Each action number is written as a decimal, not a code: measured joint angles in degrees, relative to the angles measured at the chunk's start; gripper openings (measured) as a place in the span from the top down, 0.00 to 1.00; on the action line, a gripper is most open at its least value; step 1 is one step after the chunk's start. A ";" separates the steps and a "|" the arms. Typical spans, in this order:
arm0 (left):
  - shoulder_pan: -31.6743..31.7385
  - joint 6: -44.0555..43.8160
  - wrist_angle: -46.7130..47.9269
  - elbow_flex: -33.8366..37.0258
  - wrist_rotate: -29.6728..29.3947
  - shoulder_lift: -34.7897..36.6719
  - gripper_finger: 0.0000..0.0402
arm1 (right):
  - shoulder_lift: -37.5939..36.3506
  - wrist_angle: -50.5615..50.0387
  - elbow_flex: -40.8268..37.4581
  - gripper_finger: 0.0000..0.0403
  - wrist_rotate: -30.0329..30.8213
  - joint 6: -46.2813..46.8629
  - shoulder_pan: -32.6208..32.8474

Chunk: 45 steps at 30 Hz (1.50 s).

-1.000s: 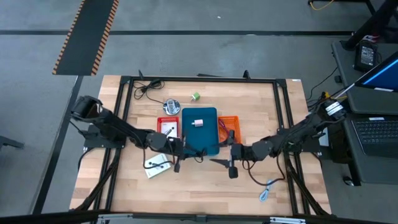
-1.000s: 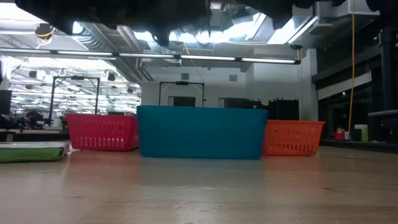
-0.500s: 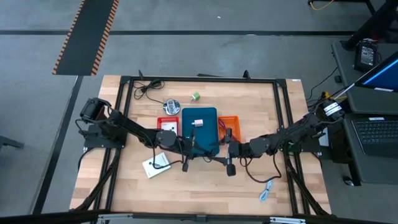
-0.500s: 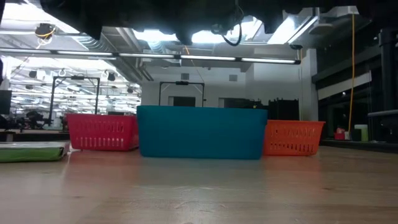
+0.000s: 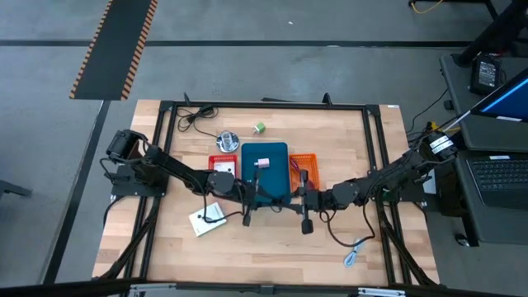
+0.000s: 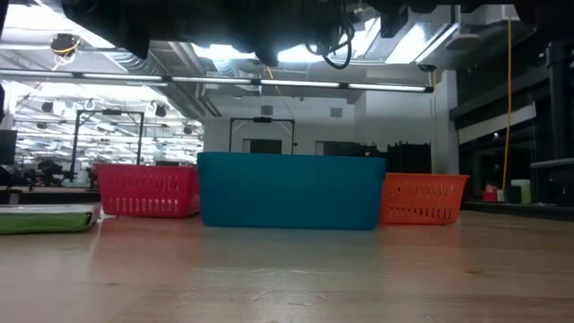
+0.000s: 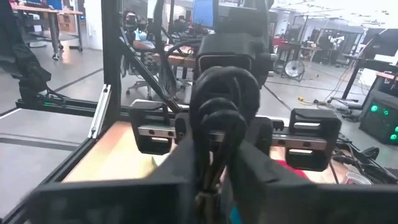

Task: Pick and place items into bin
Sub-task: Put the black USB cable into the orange bin

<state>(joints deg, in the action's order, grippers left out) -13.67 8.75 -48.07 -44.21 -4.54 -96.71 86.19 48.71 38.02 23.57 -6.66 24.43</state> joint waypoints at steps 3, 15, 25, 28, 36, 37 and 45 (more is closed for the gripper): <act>-0.04 -0.48 0.00 0.00 -0.79 0.00 0.82 | 0.00 -0.02 0.00 0.96 0.01 -0.08 -0.02; -1.44 -3.47 1.41 0.00 -3.20 1.86 0.68 | -1.98 -1.32 0.03 0.98 0.07 0.15 0.00; -4.25 -3.45 24.53 0.00 -5.17 13.58 0.71 | -10.79 -20.24 0.04 0.98 6.41 7.10 -0.07; -5.02 -3.25 30.87 0.00 -8.51 15.62 0.75 | -13.19 -25.12 0.04 0.98 7.19 10.79 -0.07; -5.31 -4.46 37.66 1.97 -12.16 17.49 0.97 | -19.06 -39.85 0.04 0.98 12.94 19.33 -0.71; -5.31 -4.46 37.66 2.15 -12.22 17.49 0.98 | -19.78 -41.77 0.04 0.98 13.05 21.26 -1.36; -5.18 -3.05 37.13 2.36 -12.38 17.49 0.99 | -20.97 -58.59 3.10 0.98 6.84 30.63 -9.99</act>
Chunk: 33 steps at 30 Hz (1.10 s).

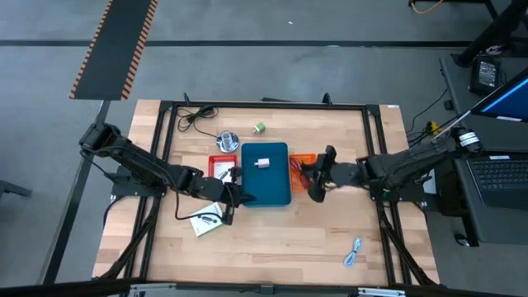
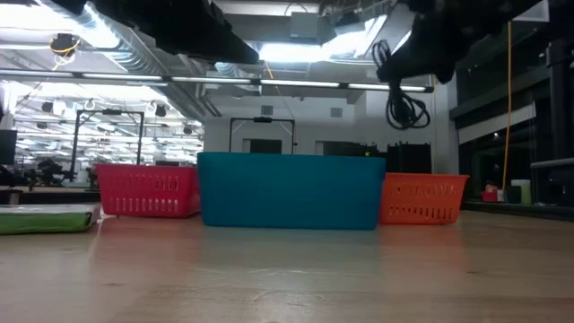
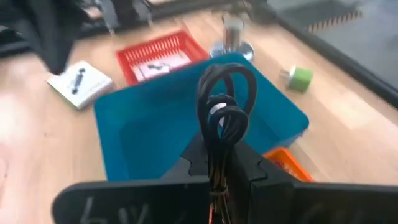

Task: Pick and place items into bin
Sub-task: Put the black USB cable into the orange bin

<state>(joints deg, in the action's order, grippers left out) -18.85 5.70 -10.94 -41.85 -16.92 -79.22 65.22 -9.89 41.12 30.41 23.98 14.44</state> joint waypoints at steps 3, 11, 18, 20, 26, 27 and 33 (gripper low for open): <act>0.02 0.00 0.02 0.00 0.01 0.00 0.99 | 0.74 -3.65 1.63 0.98 -4.95 1.06 -3.73; 0.02 0.00 0.29 0.00 0.01 0.00 0.99 | 2.80 -14.17 8.52 0.98 -12.96 2.82 -11.84; 0.08 0.02 0.99 0.02 -0.01 0.00 0.99 | 8.80 -23.56 18.08 0.98 -15.38 2.95 -15.05; 0.19 0.02 0.96 0.02 0.01 0.00 0.99 | 11.35 -26.35 20.63 0.98 -16.15 2.96 -15.62; 0.20 0.06 0.90 0.02 0.01 0.00 0.99 | 16.90 -28.88 23.89 0.98 -18.93 2.99 -17.43; 0.20 0.08 0.92 0.02 0.01 0.00 0.99 | 17.48 -29.07 23.89 0.98 -20.13 3.39 -17.71; 0.20 3.65 0.90 0.02 0.01 0.00 0.99 | 20.64 -30.88 23.85 0.98 -21.14 5.99 -18.10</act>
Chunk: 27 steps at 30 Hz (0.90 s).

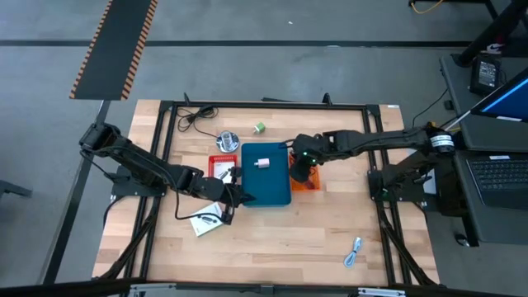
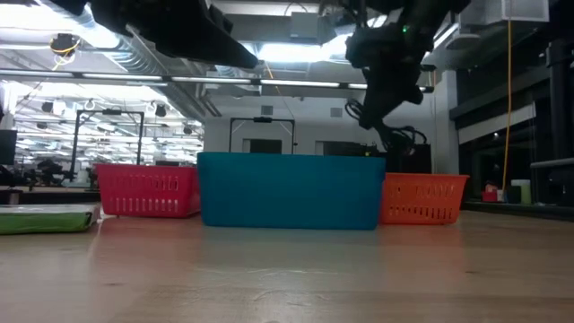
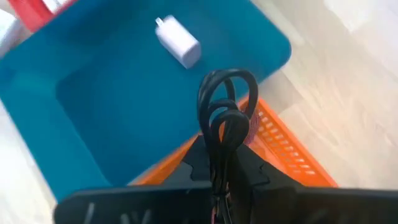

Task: Pick and place items into bin
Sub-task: Put the black USB cable into the orange bin

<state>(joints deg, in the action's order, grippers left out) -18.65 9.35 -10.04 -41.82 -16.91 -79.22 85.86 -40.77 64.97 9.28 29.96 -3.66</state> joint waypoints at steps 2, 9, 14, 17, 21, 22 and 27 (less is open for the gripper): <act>0.00 0.42 0.02 0.00 0.00 0.00 0.99 | 0.93 -0.53 -0.02 0.97 0.02 1.35 0.00; 0.00 0.46 0.06 0.00 0.00 -0.02 0.99 | 4.18 -0.53 -0.02 0.98 0.07 2.81 0.02; 0.00 0.46 0.07 0.00 0.00 -0.02 0.99 | 6.38 -1.75 -0.02 0.97 0.11 4.66 0.02; 0.00 0.46 0.07 0.00 0.00 -0.02 0.99 | 7.56 -3.04 -0.02 0.97 0.13 5.89 0.02; 0.00 0.44 0.07 0.00 0.00 -0.02 0.99 | 8.56 -4.62 -0.09 0.97 0.13 5.78 0.02; 0.00 0.44 0.07 0.00 0.00 -0.02 0.99 | 8.60 -4.40 -0.09 0.96 0.15 5.78 0.02; 0.00 0.43 0.07 0.00 0.00 -0.02 0.99 | 8.64 -4.28 -0.09 0.91 0.17 5.72 0.02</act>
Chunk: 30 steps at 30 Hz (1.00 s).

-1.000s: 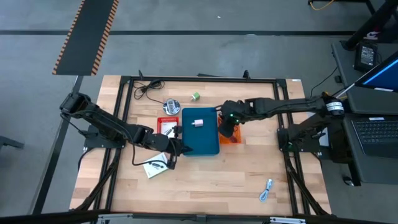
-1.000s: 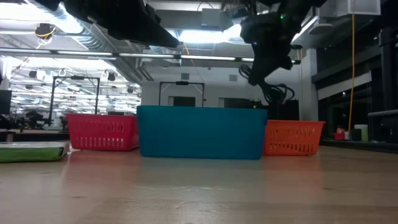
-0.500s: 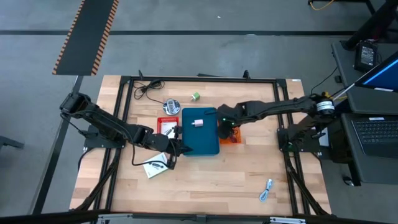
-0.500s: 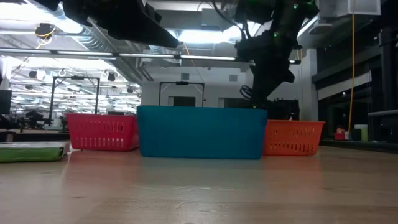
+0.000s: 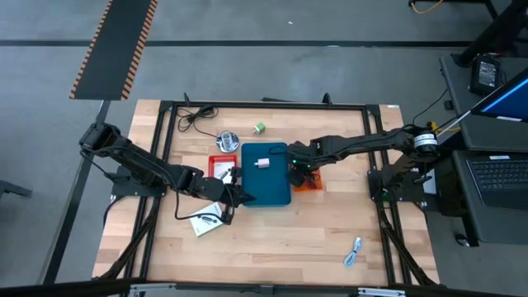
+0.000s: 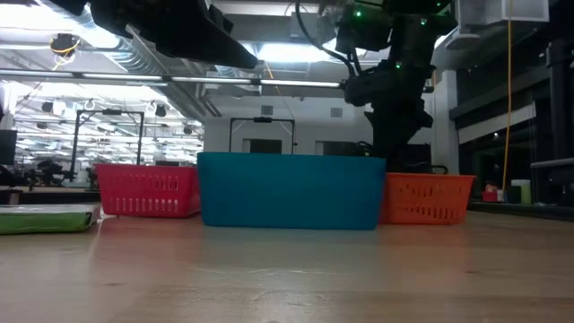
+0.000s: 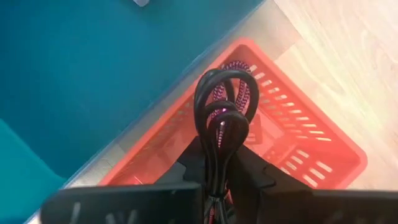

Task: Pick and place items into bin
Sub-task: Put the black USB cable into the orange bin, then put the green charger adapter into the blue bin

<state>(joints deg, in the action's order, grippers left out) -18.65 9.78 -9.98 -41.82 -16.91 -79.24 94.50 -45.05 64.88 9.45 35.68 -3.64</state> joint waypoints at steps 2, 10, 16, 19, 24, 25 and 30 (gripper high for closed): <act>0.00 0.00 0.00 0.00 0.00 0.00 0.99 | 0.00 -0.85 0.00 0.88 0.01 -0.04 0.00; 0.00 -0.02 -0.02 0.00 0.02 0.00 0.99 | 0.00 -3.61 0.00 0.78 0.00 -0.03 0.00; 0.00 -0.15 -0.02 0.00 0.01 0.00 0.99 | 0.00 -4.42 0.00 0.72 0.00 -0.33 0.00; 0.00 -0.17 -0.02 0.00 0.01 0.00 0.99 | -0.26 -4.63 0.00 0.69 -0.02 -2.15 0.00; 0.00 -0.07 -0.01 0.00 -0.13 -0.02 0.99 | -3.42 -6.31 2.05 0.67 -0.02 -4.89 0.00; -0.02 -0.07 0.00 0.00 -0.30 -0.02 0.99 | -4.48 -6.60 2.88 0.67 -0.02 -5.40 0.00; -0.02 0.00 0.04 0.00 -4.12 -0.02 0.99 | -10.74 -5.22 4.73 0.67 2.64 -8.72 1.07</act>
<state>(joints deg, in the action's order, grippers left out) -18.68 9.78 -9.93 -41.82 -21.02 -79.26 83.76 -50.28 69.61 12.09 26.96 -2.57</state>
